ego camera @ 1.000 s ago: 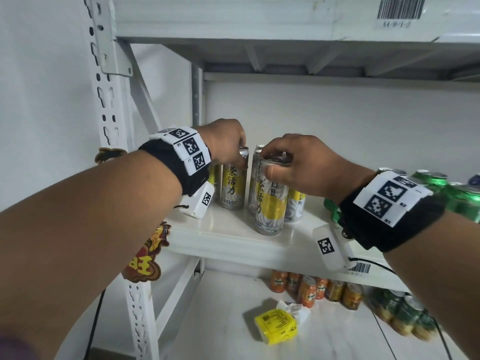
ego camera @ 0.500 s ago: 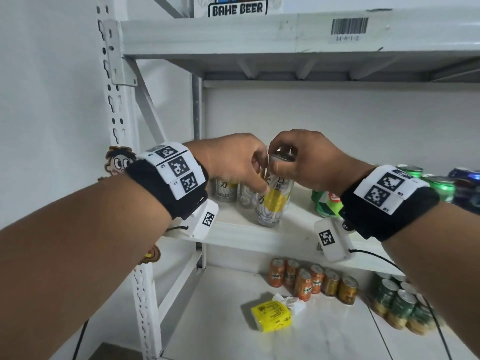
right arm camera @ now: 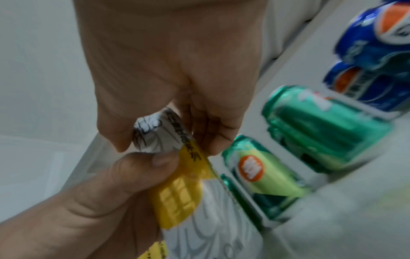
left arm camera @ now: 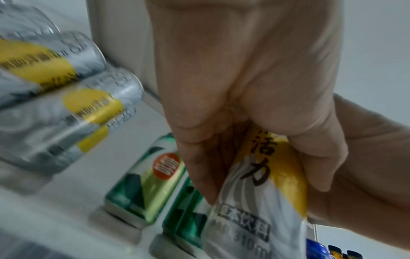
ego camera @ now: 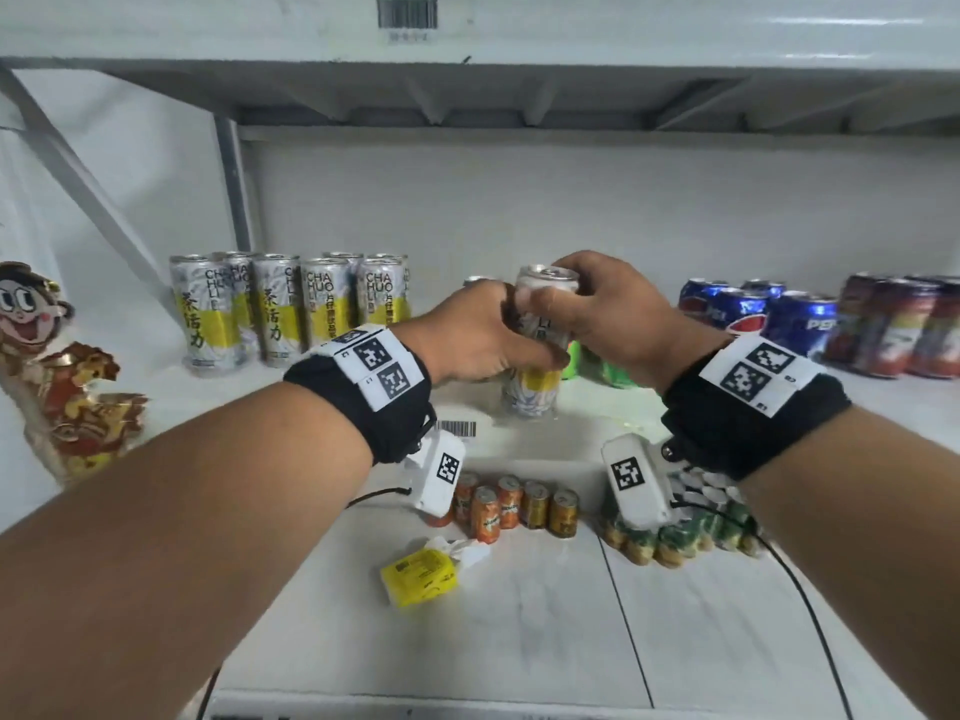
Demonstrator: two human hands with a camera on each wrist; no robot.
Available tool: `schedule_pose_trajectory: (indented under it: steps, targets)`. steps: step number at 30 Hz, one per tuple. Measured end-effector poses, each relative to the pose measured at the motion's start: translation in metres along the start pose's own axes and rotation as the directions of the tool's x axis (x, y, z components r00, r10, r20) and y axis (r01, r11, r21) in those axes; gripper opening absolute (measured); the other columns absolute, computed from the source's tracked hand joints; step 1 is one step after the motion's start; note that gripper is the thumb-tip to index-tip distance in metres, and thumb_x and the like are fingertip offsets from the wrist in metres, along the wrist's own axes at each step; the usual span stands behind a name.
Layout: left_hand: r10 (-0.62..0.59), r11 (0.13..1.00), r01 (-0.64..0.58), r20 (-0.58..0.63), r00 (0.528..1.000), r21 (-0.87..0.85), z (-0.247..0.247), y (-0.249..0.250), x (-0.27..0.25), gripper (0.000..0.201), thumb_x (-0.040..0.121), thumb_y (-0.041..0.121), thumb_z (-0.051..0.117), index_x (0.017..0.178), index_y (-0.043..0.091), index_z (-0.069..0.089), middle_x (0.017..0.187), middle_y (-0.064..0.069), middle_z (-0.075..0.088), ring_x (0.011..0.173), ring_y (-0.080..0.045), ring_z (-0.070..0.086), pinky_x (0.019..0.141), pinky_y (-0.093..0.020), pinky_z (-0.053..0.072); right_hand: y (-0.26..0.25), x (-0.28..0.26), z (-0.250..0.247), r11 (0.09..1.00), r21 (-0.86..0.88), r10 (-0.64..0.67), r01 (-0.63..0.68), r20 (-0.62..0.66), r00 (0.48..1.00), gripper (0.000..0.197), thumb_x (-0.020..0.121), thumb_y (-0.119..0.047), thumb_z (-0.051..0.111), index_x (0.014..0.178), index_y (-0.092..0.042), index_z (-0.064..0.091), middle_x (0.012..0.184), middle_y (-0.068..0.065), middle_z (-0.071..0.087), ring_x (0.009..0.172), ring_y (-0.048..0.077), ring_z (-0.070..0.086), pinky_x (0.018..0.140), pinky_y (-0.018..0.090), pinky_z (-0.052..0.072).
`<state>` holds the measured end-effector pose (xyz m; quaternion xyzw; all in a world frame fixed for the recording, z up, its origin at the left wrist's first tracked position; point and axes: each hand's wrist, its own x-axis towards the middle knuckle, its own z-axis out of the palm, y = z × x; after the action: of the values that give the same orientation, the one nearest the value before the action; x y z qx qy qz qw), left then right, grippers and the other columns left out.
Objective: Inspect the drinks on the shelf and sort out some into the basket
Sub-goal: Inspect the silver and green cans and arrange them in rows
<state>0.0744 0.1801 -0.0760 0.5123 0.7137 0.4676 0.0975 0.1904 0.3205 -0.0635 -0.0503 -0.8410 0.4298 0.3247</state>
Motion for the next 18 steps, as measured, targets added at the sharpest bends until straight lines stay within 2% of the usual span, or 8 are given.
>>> schedule_pose_trajectory:
  steps: [2,4,7,9,11,13,15,18]
  targets:
    - [-0.005,1.0,0.005,0.001,1.0,-0.026,0.018,0.0,0.013,0.043,0.082,0.012,0.093,0.121,0.006,0.076,0.11,-0.008,0.083,0.107,-0.025,0.079,0.105,-0.049,0.061,0.016,-0.005,-0.014,0.993,0.112,0.045,-0.047,0.02,0.999,0.037,0.088,-0.033,0.084,0.109,-0.007,0.068,0.1,0.016,0.076,0.083,0.017,0.074,0.072,0.037,0.064]
    - [-0.009,0.999,0.009,0.003,1.0,-0.053,0.034,-0.002,0.024,0.043,0.081,0.012,0.094,0.12,0.006,0.076,0.11,-0.008,0.083,0.108,-0.025,0.079,0.105,-0.05,0.06,0.03,-0.008,-0.025,0.973,0.221,0.063,-0.07,0.037,0.997,0.037,0.088,-0.03,0.084,0.112,-0.006,0.069,0.105,0.018,0.077,0.093,0.029,0.078,0.079,0.046,0.065]
    - [-0.007,0.996,0.005,-0.031,0.999,-0.085,0.053,-0.002,0.036,0.042,0.077,0.02,0.097,0.114,0.011,0.078,0.108,-0.005,0.084,0.106,-0.025,0.08,0.104,-0.049,0.061,0.048,-0.008,-0.037,0.95,0.305,0.058,-0.064,0.028,0.998,0.039,0.087,-0.03,0.083,0.117,-0.009,0.07,0.108,0.013,0.079,0.099,0.031,0.078,0.079,0.045,0.065]
    - [-0.003,0.993,-0.003,-0.048,0.999,-0.114,0.063,-0.004,0.041,0.035,0.075,0.023,0.097,0.105,0.019,0.079,0.103,0.001,0.084,0.101,-0.019,0.081,0.1,-0.044,0.062,0.059,-0.006,-0.04,0.939,0.34,0.049,-0.055,0.027,0.998,0.045,0.085,-0.033,0.083,0.12,-0.008,0.07,0.111,0.013,0.078,0.102,0.032,0.077,0.084,0.046,0.064]
    - [-0.001,0.985,-0.008,-0.05,0.999,-0.174,0.07,-0.008,0.042,0.036,0.071,0.028,0.097,0.101,0.022,0.078,0.101,0.003,0.084,0.098,-0.016,0.081,0.094,-0.038,0.064,0.071,-0.006,-0.041,0.934,0.356,0.046,-0.046,0.009,0.999,0.05,0.083,-0.035,0.084,0.121,-0.006,0.069,0.114,0.014,0.078,0.105,0.033,0.076,0.09,0.05,0.062]
    - [-0.027,0.97,0.022,-0.018,0.999,-0.243,0.074,-0.016,0.039,0.045,0.071,0.03,0.097,0.109,0.019,0.076,0.106,0.0,0.084,0.102,-0.019,0.081,0.09,-0.033,0.065,0.083,-0.009,-0.041,0.925,0.377,0.057,-0.05,-0.009,0.998,0.05,0.084,-0.038,0.085,0.12,-0.006,0.07,0.113,0.014,0.078,0.105,0.033,0.076,0.091,0.052,0.062]
    - [-0.061,0.955,0.07,0.04,0.997,-0.287,0.075,-0.027,0.033,0.049,0.078,0.023,0.095,0.121,0.016,0.072,0.113,-0.003,0.083,0.108,-0.023,0.08,0.09,-0.033,0.065,0.093,-0.013,-0.039,0.912,0.406,0.071,-0.055,-0.023,0.997,0.05,0.086,-0.043,0.083,0.118,-0.006,0.07,0.111,0.012,0.078,0.104,0.032,0.076,0.09,0.051,0.061]
    - [-0.057,0.924,0.083,0.078,0.995,-0.374,0.076,-0.039,0.027,0.057,0.082,0.012,0.092,0.133,0.009,0.067,0.123,-0.01,0.08,0.118,-0.029,0.076,0.098,-0.042,0.064,0.103,-0.019,-0.034,0.903,0.428,0.072,-0.043,-0.05,0.996,0.05,0.087,-0.051,0.079,0.113,-0.009,0.072,0.108,0.01,0.079,0.103,0.033,0.076,0.088,0.049,0.062]
